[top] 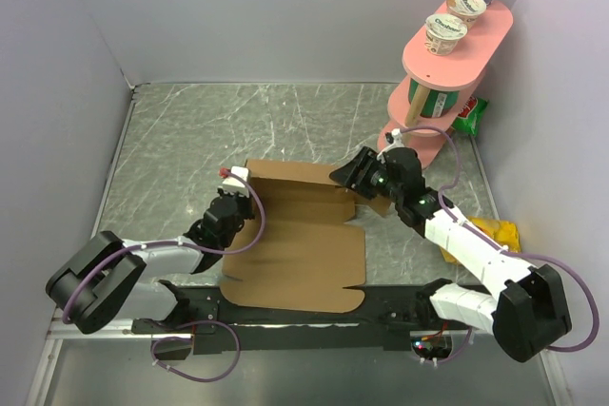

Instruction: Fold the paper box

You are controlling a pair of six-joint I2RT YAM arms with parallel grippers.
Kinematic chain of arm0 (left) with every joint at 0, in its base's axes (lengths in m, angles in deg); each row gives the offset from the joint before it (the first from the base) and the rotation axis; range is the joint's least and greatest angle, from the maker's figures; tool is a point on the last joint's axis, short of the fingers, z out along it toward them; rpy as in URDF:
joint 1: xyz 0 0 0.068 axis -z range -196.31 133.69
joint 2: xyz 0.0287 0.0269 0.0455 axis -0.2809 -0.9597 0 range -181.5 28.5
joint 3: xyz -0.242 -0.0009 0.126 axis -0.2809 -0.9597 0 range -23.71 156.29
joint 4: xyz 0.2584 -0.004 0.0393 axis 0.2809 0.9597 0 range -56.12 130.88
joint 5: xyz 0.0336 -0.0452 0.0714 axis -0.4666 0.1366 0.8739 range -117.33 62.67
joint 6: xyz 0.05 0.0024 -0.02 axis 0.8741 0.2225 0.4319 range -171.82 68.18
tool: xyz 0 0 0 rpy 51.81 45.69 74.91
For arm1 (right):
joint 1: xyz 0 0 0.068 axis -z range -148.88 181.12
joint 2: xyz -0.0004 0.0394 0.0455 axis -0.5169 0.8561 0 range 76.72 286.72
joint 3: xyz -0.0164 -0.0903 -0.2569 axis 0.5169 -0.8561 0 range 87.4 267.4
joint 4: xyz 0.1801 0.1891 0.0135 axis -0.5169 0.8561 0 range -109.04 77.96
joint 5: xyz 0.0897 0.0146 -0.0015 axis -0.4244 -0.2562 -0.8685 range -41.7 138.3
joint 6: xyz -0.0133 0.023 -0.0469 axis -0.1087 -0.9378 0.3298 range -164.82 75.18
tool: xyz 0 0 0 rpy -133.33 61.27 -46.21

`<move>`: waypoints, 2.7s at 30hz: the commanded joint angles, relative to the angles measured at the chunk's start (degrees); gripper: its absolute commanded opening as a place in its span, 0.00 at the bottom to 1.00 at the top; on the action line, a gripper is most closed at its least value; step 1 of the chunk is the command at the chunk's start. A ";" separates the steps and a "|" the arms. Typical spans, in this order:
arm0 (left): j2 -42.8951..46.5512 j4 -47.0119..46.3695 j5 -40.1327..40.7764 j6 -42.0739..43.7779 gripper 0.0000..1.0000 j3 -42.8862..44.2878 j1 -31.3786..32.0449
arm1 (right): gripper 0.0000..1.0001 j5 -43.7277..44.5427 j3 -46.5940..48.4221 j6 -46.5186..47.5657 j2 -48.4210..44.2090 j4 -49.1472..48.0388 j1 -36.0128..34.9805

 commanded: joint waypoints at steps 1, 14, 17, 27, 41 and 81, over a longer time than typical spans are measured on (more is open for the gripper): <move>-0.91 -0.66 -1.14 0.87 0.11 2.34 2.04 | 0.55 -2.84 -0.72 -2.25 -0.58 -5.38 0.60; -1.35 -0.40 -0.44 0.96 0.12 2.60 2.57 | 0.11 -4.95 -3.00 -2.25 -1.55 -6.88 2.97; -1.26 -0.40 -0.52 0.96 0.12 2.60 2.57 | 0.00 -5.57 -2.92 -2.07 -1.37 -6.88 3.41; -1.00 1.36 1.32 -0.09 0.12 3.65 2.57 | 0.97 -3.02 -2.56 5.30 -6.45 -4.77 3.50; 0.50 7.42 -6.50 -4.58 0.12 6.12 -5.69 | 0.81 16.65 -12.84 11.99 -25.02 10.96 -6.25; -2.75 6.98 -8.96 -3.52 0.11 7.17 -5.78 | 0.36 38.73 -13.46 14.00 3.29 -11.44 -14.26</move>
